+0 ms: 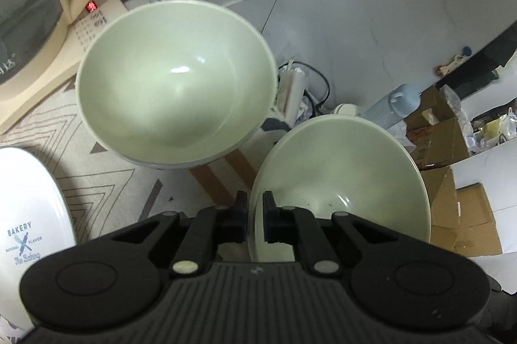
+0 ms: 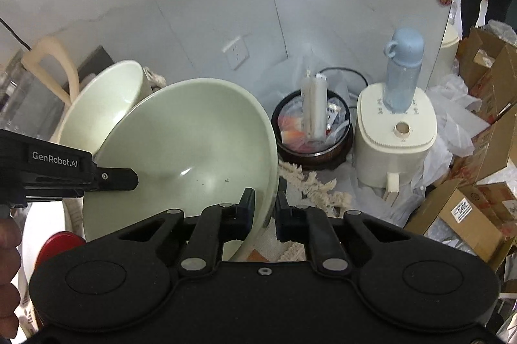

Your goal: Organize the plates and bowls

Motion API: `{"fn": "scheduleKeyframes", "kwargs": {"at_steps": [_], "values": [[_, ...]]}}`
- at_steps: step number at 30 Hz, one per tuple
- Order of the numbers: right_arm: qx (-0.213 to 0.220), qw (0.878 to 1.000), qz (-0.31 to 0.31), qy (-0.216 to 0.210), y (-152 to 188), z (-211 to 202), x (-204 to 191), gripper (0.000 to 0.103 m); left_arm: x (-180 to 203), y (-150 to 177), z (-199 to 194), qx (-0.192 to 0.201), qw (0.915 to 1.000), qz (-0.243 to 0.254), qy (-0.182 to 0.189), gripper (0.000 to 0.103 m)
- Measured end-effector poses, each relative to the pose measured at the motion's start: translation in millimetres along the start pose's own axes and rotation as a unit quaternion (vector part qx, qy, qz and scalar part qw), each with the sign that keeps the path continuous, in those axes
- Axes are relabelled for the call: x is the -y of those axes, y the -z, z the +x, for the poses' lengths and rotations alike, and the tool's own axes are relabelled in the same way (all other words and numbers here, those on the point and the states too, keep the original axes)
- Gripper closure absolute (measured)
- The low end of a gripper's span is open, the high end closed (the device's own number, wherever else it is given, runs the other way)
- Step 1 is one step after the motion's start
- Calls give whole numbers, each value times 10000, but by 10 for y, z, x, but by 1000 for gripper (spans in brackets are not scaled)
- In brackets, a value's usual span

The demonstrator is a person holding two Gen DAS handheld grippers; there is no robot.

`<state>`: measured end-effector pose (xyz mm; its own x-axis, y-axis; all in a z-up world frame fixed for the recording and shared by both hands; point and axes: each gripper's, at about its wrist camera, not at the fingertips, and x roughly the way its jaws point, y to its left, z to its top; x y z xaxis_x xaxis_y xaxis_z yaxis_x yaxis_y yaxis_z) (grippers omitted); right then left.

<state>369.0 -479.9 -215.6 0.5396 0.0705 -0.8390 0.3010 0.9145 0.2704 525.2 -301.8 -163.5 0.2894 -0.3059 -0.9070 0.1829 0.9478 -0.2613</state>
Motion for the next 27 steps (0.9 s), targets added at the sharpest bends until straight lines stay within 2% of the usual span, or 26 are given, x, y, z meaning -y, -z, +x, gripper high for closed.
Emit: {"fn": "scheduleKeyframes", "kwargs": {"at_steps": [6,16,27], "values": [[236,9996,-70,-130,-53,-244,-1,90,72,31,-279,294,9995,-53,99,95],[535,9950,-605,-584,-120,-618,-123,89,65,254,-882,828,9955,-469,-35,95],[379,9857,-1113,-1209,43,-773,-458,89,-325,758,-1332,1137,9855,-1227,-288,95]]}}
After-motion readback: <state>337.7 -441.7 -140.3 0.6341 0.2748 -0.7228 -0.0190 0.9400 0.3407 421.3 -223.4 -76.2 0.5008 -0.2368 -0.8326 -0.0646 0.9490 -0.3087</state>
